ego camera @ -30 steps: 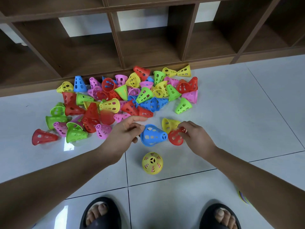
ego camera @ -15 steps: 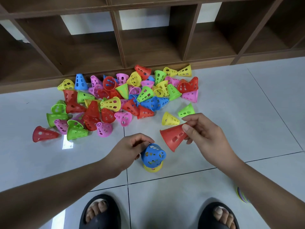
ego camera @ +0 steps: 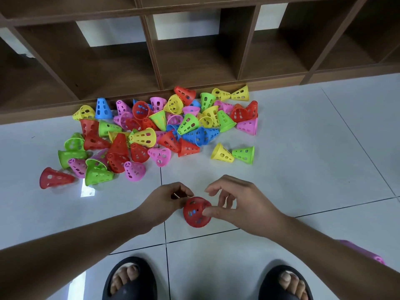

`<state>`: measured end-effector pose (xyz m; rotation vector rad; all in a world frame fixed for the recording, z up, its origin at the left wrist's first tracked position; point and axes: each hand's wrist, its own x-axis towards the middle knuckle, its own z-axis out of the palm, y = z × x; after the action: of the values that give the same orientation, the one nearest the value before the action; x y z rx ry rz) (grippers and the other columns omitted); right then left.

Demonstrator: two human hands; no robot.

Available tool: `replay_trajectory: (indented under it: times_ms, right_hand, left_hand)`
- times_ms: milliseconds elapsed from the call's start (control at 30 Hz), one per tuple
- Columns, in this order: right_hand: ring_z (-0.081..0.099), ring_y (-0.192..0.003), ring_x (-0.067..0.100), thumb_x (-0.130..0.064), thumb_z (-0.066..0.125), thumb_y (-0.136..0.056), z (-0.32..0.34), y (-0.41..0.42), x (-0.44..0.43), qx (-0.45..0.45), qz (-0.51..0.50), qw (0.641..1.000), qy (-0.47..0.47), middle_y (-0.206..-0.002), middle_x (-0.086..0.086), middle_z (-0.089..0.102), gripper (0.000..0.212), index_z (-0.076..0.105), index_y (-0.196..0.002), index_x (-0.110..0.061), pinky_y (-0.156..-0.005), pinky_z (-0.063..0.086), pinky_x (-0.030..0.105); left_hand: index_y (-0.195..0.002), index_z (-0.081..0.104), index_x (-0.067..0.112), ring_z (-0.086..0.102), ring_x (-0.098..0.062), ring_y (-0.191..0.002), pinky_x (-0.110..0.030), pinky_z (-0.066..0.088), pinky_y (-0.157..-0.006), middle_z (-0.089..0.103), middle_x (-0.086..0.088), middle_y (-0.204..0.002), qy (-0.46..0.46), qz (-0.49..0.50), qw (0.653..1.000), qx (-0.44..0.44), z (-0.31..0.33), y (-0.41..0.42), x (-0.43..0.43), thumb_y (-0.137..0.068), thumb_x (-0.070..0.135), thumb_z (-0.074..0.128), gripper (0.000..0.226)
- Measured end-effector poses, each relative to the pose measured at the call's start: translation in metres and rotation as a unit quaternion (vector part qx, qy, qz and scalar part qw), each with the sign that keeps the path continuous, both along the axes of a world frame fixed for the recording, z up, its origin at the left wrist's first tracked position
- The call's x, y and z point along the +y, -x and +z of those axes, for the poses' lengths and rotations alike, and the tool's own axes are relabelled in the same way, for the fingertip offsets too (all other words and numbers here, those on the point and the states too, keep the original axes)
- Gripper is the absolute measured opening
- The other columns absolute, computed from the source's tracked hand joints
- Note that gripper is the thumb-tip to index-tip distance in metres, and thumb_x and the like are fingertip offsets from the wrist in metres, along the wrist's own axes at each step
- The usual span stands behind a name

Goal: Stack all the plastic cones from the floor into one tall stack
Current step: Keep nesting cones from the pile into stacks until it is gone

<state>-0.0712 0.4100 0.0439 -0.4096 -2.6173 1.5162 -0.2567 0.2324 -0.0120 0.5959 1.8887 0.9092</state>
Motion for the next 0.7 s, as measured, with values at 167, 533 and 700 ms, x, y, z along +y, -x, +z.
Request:
replay_trajectory:
  times_ms: [167, 533, 700]
  right_hand:
    - [0.067, -0.085, 0.016, -0.030, 0.072, -0.100, -0.020, 0.002, 0.027, -0.008, -0.083, 0.997, -0.004, -0.101, -0.010, 0.071, 0.006, 0.072, -0.103, -0.025, -0.075, 0.051, 0.022]
    - [0.069, -0.082, 0.019, -0.019, 0.070, -0.093, -0.088, 0.006, 0.105, -0.145, -0.214, 0.957, -0.129, -0.121, -0.001, 0.058, 0.034, 0.066, -0.126, -0.027, -0.091, 0.053, 0.034]
    - [0.068, -0.101, 0.024, -0.023, 0.066, -0.097, -0.105, 0.007, 0.117, -0.197, -0.175, 0.957, -0.124, -0.137, -0.001, 0.051, 0.053, 0.053, -0.147, -0.033, -0.099, 0.051, 0.035]
  left_hand:
    - [-0.100, 0.078, 0.028, 0.067, -0.003, -0.078, -0.011, 0.045, -0.063, 0.076, 0.008, -0.089, -0.001, 0.002, 1.000, 0.019, -0.007, 0.014, 0.014, -0.100, 0.016, 0.070, 0.015]
    - [-0.116, 0.071, 0.034, 0.064, -0.001, -0.100, -0.025, 0.048, -0.085, 0.063, 0.015, -0.119, -0.031, -0.036, 0.996, 0.072, -0.024, 0.017, 0.090, -0.100, 0.028, 0.068, 0.018]
    - [-0.130, 0.064, 0.037, 0.053, -0.006, -0.128, -0.028, 0.049, -0.098, 0.050, 0.009, -0.138, -0.022, -0.097, 0.988, 0.121, -0.036, 0.016, 0.121, -0.099, 0.030, 0.069, 0.032]
